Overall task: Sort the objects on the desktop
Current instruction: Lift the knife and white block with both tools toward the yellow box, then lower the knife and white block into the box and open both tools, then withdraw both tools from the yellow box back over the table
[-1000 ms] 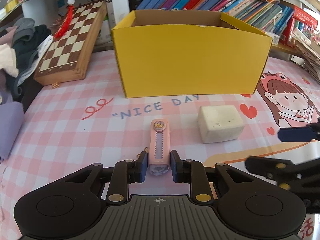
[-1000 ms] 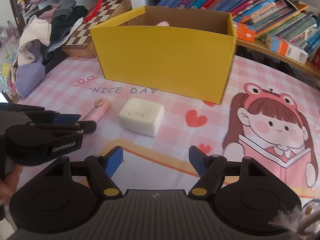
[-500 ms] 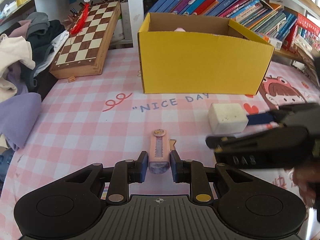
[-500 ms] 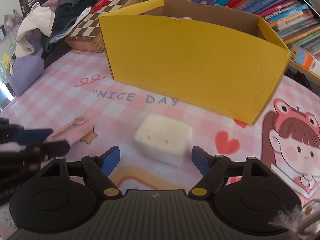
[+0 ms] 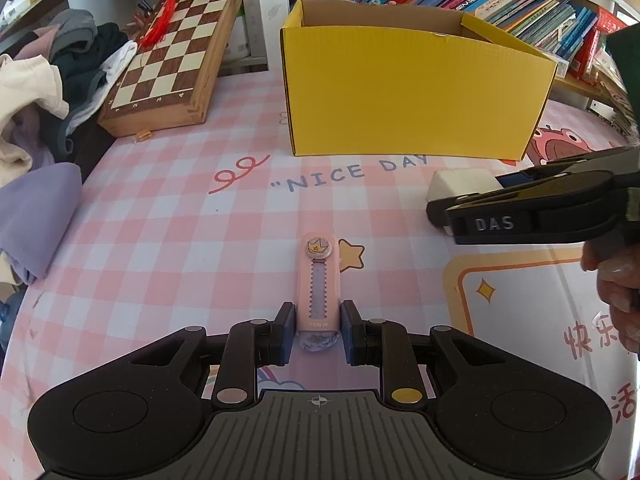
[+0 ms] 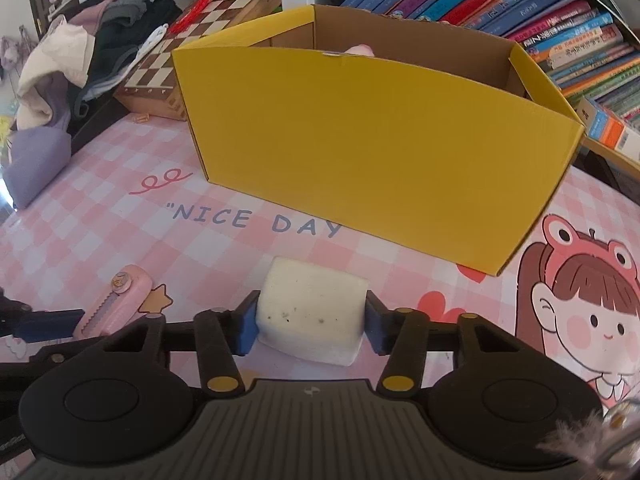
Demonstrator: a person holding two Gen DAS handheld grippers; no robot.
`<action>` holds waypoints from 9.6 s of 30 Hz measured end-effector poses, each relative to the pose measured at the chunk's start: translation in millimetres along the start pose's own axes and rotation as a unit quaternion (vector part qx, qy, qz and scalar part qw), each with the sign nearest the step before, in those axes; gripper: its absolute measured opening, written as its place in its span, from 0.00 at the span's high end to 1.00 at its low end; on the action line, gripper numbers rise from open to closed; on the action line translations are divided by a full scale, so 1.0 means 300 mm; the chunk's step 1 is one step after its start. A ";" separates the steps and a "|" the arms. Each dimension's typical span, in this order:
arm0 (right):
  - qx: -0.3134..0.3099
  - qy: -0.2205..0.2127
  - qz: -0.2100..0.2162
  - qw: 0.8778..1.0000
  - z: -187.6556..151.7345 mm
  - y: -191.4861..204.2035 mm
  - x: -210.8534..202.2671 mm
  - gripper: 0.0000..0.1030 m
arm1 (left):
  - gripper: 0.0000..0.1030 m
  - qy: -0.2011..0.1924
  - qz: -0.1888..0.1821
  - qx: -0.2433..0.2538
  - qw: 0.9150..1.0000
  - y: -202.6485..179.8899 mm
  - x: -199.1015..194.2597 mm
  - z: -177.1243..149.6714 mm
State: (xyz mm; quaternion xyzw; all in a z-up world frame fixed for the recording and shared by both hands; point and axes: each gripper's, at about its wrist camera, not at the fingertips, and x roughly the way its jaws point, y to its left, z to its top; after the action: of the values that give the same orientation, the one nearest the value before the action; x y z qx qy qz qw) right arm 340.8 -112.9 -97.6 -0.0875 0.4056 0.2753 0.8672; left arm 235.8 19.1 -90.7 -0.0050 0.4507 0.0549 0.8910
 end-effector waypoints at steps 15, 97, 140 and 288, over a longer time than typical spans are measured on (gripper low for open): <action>0.003 0.001 0.008 1.000 -0.063 0.022 -0.065 0.55 | 0.73 0.001 -0.007 0.001 1.000 0.001 0.017 0.017; 0.036 -0.002 -0.064 0.997 -0.188 0.003 -0.493 0.56 | 0.78 -0.109 -0.112 0.092 0.983 -0.093 -0.350 0.033; -0.107 -0.091 -0.004 0.990 0.439 -0.209 -0.296 0.56 | 0.78 -0.145 -0.033 0.091 0.985 -0.186 -0.141 0.562; 0.096 -0.095 -0.150 0.979 -0.213 0.137 -0.686 0.00 | 0.03 -0.167 -0.026 0.018 0.986 0.063 -0.485 -0.002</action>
State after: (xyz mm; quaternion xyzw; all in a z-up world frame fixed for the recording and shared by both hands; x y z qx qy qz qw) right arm 169.5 -186.4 18.0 -0.0372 0.3281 0.1084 0.9376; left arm 148.0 24.2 26.7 0.0084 0.2966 0.0239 0.9547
